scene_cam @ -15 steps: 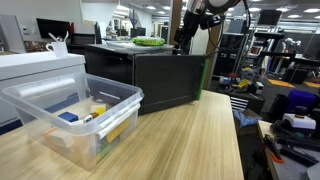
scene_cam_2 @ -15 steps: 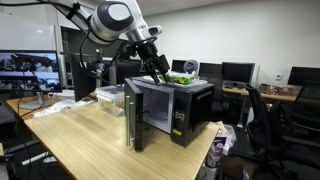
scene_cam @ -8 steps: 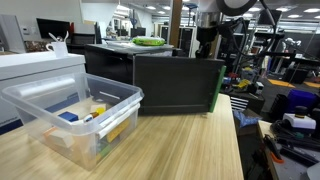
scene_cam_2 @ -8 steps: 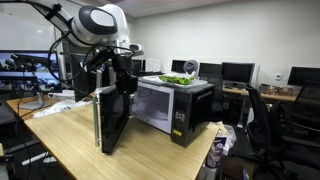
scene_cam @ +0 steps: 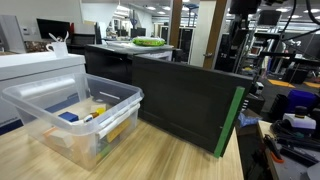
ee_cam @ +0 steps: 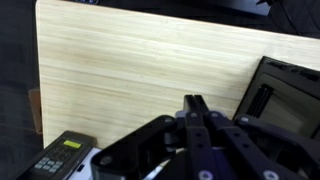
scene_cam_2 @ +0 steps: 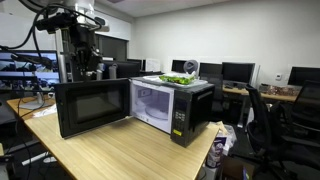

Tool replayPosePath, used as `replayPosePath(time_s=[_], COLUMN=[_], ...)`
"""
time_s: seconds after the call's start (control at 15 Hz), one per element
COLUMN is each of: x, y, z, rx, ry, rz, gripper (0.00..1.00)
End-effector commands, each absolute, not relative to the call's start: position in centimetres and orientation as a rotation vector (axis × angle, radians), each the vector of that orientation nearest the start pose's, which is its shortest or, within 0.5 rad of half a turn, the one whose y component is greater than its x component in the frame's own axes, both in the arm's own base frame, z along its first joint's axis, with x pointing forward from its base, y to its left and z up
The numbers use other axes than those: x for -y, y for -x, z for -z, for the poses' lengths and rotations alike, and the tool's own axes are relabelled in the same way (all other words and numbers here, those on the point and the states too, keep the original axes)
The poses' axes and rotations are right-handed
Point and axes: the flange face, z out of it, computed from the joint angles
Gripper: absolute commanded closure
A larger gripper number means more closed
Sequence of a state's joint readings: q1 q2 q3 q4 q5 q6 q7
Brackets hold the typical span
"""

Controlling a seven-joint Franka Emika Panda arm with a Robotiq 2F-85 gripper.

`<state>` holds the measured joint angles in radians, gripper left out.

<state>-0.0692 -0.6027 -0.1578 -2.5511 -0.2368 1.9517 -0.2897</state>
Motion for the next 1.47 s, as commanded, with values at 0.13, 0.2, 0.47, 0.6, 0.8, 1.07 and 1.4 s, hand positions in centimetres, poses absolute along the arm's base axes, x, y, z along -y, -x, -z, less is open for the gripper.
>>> replayPosePath(time_s=[0.13, 0.2, 0.47, 0.6, 0.8, 1.07, 1.4], x=[11.7, 11.8, 13.2, 16.0, 19.7, 17.6, 15.9], y=[-41.1, -43.5, -51.2, -56.3, -63.8, -65.0, -65.9], z=[-50.9, -51.8, -51.0, -49.6, -45.6, -44.6, -44.5], rx=[0.563, 0.565, 0.429, 0.306, 0.199, 0.215, 0.239], ry=[3.254, 3.26, 3.289, 3.295, 3.397, 3.42, 3.436], rz=[0.418, 0.565, 0.935, 1.12, 1.111, 0.872, 0.678], gripper=[0.57, 0.49, 0.22, 0.04, 0.0, 0.0, 0.0])
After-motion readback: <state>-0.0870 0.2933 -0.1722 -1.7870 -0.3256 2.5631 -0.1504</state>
